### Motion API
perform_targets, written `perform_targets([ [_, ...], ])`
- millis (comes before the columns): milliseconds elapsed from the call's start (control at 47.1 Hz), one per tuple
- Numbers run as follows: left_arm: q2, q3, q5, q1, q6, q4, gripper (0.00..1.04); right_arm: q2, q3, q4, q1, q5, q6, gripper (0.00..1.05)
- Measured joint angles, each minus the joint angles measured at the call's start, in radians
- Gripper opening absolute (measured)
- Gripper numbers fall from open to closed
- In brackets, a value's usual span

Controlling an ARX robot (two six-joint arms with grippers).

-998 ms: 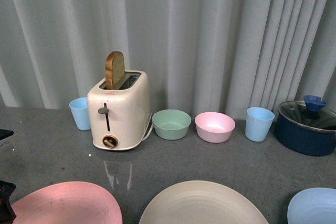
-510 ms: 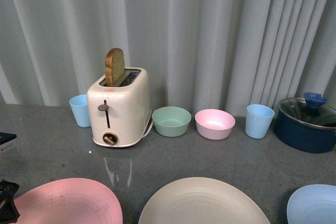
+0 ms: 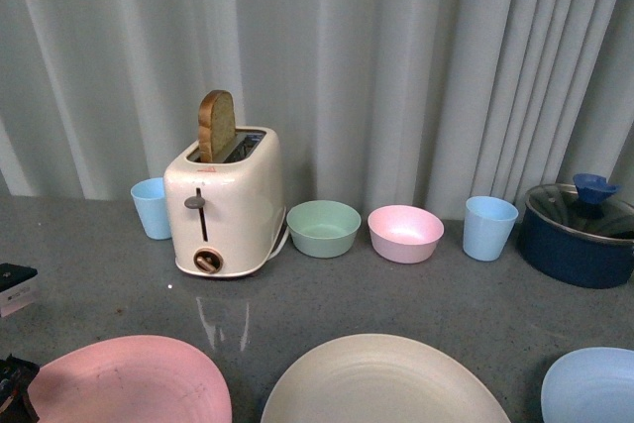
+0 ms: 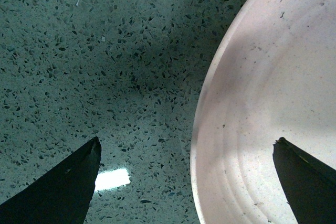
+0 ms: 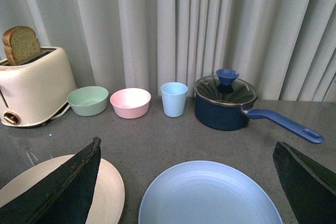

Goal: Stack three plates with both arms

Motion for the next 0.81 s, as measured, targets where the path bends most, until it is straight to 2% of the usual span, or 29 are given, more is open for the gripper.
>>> perform_targets([
  [212,0.021,-0.008,0.011,0.001,0.003,0.018,0.97,0.0,0.0,0.0,0.0,0.0,0.0,0.97],
  [446,0.034,-0.009,0.019,0.002,0.003,0.024,0.63,0.0,0.0,0.0,0.0,0.0,0.0,0.97],
  [679,0.034,-0.01,0.039,0.005,0.002,0.024,0.16,0.0,0.0,0.0,0.0,0.0,0.0,0.97],
  [764,0.031,-0.008,0.064,0.011,-0.008,0.024,0.06,0.0,0.0,0.0,0.0,0.0,0.0,0.97],
  [807,0.03,-0.008,0.068,0.012,-0.008,0.024,0.05,0.0,0.0,0.0,0.0,0.0,0.0,0.97],
])
